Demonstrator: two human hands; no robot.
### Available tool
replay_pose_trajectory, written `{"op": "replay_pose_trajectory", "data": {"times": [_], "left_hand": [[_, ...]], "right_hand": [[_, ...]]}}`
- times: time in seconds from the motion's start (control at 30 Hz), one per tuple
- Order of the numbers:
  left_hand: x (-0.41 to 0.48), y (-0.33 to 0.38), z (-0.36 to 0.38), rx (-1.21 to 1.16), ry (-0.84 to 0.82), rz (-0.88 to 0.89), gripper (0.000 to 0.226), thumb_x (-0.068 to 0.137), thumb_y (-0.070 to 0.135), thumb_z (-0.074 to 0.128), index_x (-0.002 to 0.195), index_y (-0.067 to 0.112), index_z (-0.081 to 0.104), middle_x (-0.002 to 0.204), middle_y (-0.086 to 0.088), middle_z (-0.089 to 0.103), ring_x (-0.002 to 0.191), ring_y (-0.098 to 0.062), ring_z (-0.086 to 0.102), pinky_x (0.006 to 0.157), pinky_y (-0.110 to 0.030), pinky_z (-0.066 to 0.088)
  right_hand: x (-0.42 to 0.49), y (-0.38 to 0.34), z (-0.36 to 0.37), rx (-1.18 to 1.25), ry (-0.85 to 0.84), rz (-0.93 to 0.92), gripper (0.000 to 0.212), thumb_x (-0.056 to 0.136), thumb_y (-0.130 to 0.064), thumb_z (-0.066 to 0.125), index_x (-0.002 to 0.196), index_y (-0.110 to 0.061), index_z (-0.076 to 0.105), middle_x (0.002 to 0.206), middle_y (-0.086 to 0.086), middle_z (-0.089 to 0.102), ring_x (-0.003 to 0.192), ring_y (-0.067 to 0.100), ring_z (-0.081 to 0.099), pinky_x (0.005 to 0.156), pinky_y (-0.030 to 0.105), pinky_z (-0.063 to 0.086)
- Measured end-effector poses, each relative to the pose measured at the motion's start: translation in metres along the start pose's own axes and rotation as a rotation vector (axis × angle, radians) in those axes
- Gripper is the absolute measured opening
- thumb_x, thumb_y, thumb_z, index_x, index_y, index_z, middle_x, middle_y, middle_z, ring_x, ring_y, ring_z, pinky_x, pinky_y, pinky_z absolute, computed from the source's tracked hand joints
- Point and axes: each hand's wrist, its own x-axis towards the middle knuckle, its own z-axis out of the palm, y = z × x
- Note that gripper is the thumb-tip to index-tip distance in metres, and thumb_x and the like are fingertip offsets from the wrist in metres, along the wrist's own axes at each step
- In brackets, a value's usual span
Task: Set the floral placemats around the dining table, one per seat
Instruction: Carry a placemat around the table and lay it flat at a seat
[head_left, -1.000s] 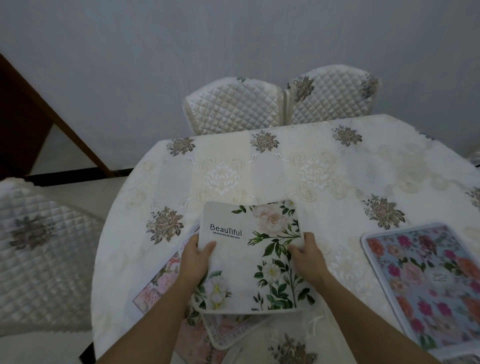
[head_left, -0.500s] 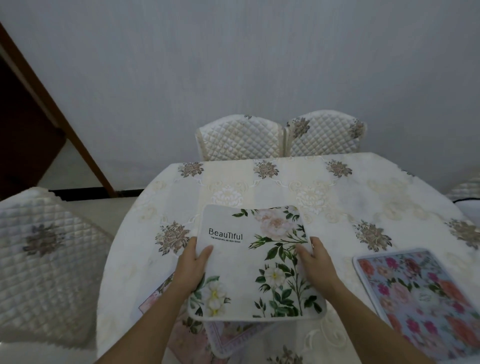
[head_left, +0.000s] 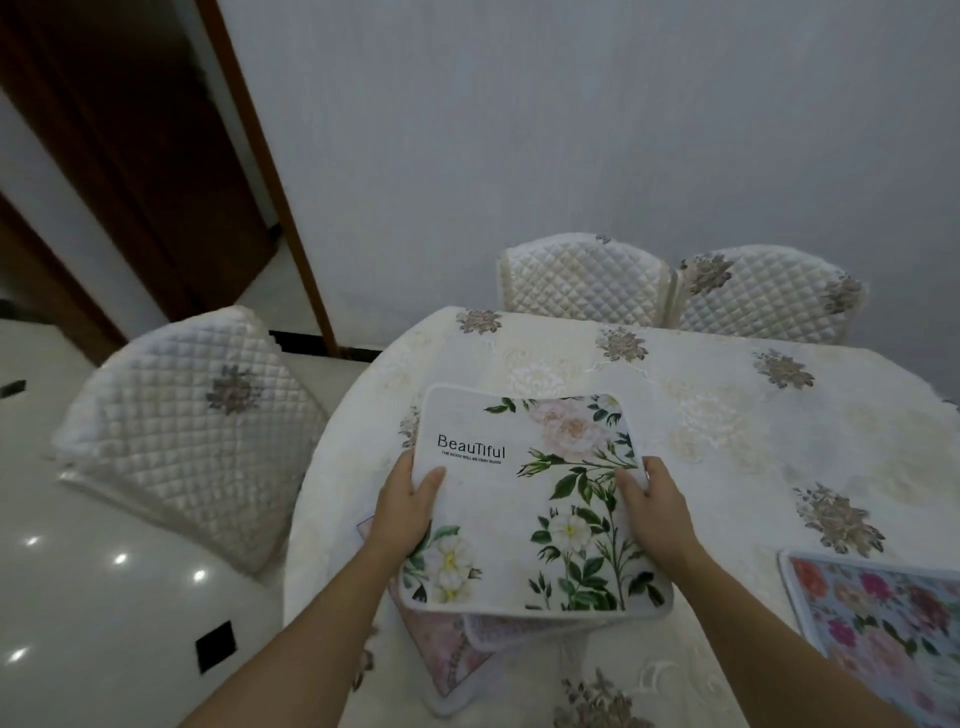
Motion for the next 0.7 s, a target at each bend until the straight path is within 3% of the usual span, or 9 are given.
{"op": "replay_pose_trajectory", "data": {"times": [0.13,0.37,0.47,0.6,0.7], "left_hand": [[-0.040,-0.004,-0.017,-0.008,0.132,-0.026,0.017,0.097,0.025,0.058,0.112,0.017,0.059,0.109,0.002,0.069,0.099,-0.016,0.066,0.084,-0.038,0.056],[-0.137,-0.037,-0.063,-0.044,0.417,-0.154,0.020,0.096,0.027,0.059,0.115,0.020,0.058,0.108,0.003,0.069,0.098,-0.016,0.067,0.082,-0.036,0.057],[-0.176,-0.042,-0.092,-0.035,0.553,-0.185,0.015,0.096,0.025,0.059,0.108,0.016,0.057,0.101,-0.001,0.069,0.090,-0.016,0.068,0.069,-0.025,0.056],[-0.223,-0.049,-0.141,-0.020,0.727,-0.209,0.010,0.096,0.027,0.059,0.100,0.018,0.057,0.096,-0.002,0.071,0.089,-0.020,0.069,0.076,-0.040,0.058],[-0.257,-0.060,-0.172,-0.035,0.847,-0.235,0.012,0.096,0.024,0.059,0.102,0.014,0.058,0.096,-0.002,0.070,0.089,-0.020,0.069,0.077,-0.039,0.057]], "right_hand": [[-0.007,-0.003,0.012,0.000,-0.106,-0.088,0.030,0.100,-0.031,0.050,0.121,-0.010,0.053,0.115,0.006,0.059,0.109,0.027,0.057,0.093,0.043,0.048],[-0.050,-0.020,0.060,0.069,-0.428,-0.192,0.016,0.102,-0.027,0.048,0.117,-0.021,0.049,0.108,-0.002,0.058,0.104,0.020,0.057,0.085,0.033,0.042],[-0.067,-0.038,0.091,0.077,-0.542,-0.234,0.021,0.102,-0.026,0.048,0.121,-0.017,0.049,0.105,-0.002,0.056,0.105,0.023,0.056,0.086,0.033,0.040],[-0.098,-0.075,0.140,0.081,-0.682,-0.322,0.044,0.102,-0.031,0.047,0.140,-0.010,0.042,0.124,0.000,0.051,0.127,0.025,0.049,0.098,0.035,0.038],[-0.130,-0.099,0.176,0.058,-0.773,-0.388,0.056,0.102,-0.035,0.046,0.148,-0.008,0.031,0.145,0.010,0.044,0.138,0.030,0.037,0.109,0.040,0.031]]}}
